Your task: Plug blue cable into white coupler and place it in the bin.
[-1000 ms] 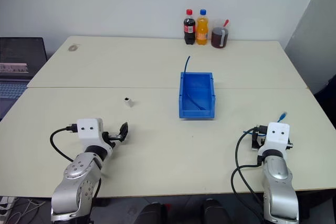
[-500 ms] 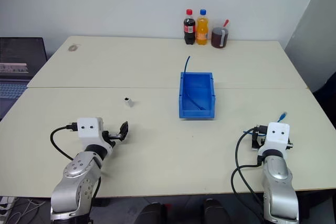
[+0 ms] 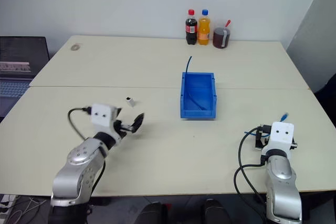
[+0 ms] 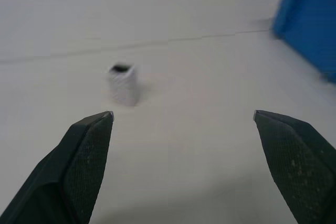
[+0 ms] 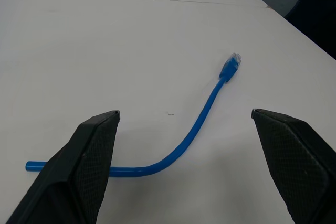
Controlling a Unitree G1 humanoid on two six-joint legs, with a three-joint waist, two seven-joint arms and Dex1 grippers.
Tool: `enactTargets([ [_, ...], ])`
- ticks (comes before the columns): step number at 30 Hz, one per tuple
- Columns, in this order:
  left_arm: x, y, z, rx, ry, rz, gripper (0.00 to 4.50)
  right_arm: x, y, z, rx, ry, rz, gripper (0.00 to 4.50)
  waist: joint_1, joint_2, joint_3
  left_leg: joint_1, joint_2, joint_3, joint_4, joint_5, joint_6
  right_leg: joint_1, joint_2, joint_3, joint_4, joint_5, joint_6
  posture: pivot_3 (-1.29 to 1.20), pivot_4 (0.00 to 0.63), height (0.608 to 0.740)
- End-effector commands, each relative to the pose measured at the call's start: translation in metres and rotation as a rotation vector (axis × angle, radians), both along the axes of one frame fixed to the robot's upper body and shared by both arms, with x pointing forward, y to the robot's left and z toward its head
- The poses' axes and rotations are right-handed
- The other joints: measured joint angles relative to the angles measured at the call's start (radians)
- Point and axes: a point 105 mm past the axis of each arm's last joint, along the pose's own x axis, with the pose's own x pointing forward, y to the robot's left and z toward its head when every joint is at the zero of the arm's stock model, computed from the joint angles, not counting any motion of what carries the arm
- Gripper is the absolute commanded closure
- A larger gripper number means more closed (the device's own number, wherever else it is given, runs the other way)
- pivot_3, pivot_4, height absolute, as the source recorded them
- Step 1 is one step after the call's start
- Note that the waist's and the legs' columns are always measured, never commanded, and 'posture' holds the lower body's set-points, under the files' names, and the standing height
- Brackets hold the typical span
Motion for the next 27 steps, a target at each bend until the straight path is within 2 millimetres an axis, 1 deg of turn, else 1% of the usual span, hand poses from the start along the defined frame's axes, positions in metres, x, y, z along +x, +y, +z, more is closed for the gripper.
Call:
enactTargets([
  [1,-0.004,-0.05,0.028,0.029,-0.057,-0.315,0.0,0.004,-0.005,0.022,-0.037,-0.069,-0.003,0.23,-0.001,0.0,0.0,0.0,0.0,0.0,0.0,0.0,0.0,0.0,0.0,0.0,0.0,0.0,0.0,0.0,0.15,0.74],
  [4,-0.002,-0.087,0.052,0.085,-0.109,-0.563,0.0,0.008,-0.009,0.028,-0.047,-0.071,-0.014,0.23,-0.001,0.0,0.0,0.0,0.0,0.0,0.0,0.0,0.0,0.0,0.0,0.0,0.0,0.0,0.0,0.0,0.15,0.74],
  [6,0.0,-0.114,0.065,0.151,-0.148,-0.74,0.0,0.012,-0.015,0.031,-0.052,-0.067,-0.038,0.23,-0.001,0.0,0.0,0.0,0.0,0.0,0.0,0.0,0.0,0.0,0.001,0.0,0.0,0.0,0.0,0.0,0.15,0.74],
  [8,0.003,-0.128,0.07,0.193,-0.161,-0.828,0.0,0.016,-0.019,0.033,-0.054,-0.061,-0.056,0.23,-0.001,0.0,0.0,0.0,0.0,0.0,0.0,0.0,0.0,0.0,0.001,0.0,0.0,0.0,0.0,0.0,0.15,0.74],
  [11,0.002,-0.151,0.072,0.232,-0.16,-0.987,0.0,0.026,-0.031,0.034,-0.031,-0.033,-0.102,0.23,-0.004,0.001,0.0,0.0,-0.001,0.001,0.0,0.0,0.0,0.0,0.001,0.001,-0.001,0.0,0.0,0.0,0.15,0.74],
  [13,0.002,-0.161,0.073,0.256,-0.17,-1.047,0.0,0.031,-0.039,0.033,0.004,-0.01,-0.131,0.23,-0.005,0.002,0.0,0.0,-0.001,0.001,0.0,0.0,0.0,0.0,0.001,0.001,-0.001,0.001,-0.001,0.0,0.15,0.74],
  [16,0.004,-0.168,0.075,0.274,-0.186,-1.089,0.0,0.038,-0.046,0.033,0.058,0.013,-0.158,0.23,-0.005,0.003,0.001,-0.001,0.0,0.0,-0.001,0.0,0.0,-0.001,0.002,0.001,0.0,0.001,-0.002,0.0,0.15,0.74],
  [20,0.006,-0.172,0.074,0.27,-0.183,-1.128,0.0,0.045,-0.058,0.035,0.118,0.043,-0.189,0.23,-0.003,0.004,0.002,-0.001,-0.001,0.0,-0.001,0.0,0.0,-0.001,0.002,0.001,0.0,0.001,-0.002,0.0,0.15,0.74],
  [23,0.005,-0.173,0.067,0.299,-0.186,-1.143,0.0,0.045,-0.065,0.027,0.16,0.082,-0.217,0.23,-0.002,0.004,0.002,-0.001,-0.001,0.0,-0.001,0.0,0.0,-0.001,0.002,0.001,0.0,0.001,-0.002,0.0,0.15,0.74],
  [27,0.002,-0.175,0.063,0.29,-0.178,-1.155,0.0,0.045,-0.055,0.01,0.265,0.117,-0.198,0.23,-0.002,0.004,0.002,-0.001,-0.001,0.0,-0.001,0.0,0.001,-0.001,0.002,0.001,0.0,0.001,-0.002,0.0,0.15,0.74],
])
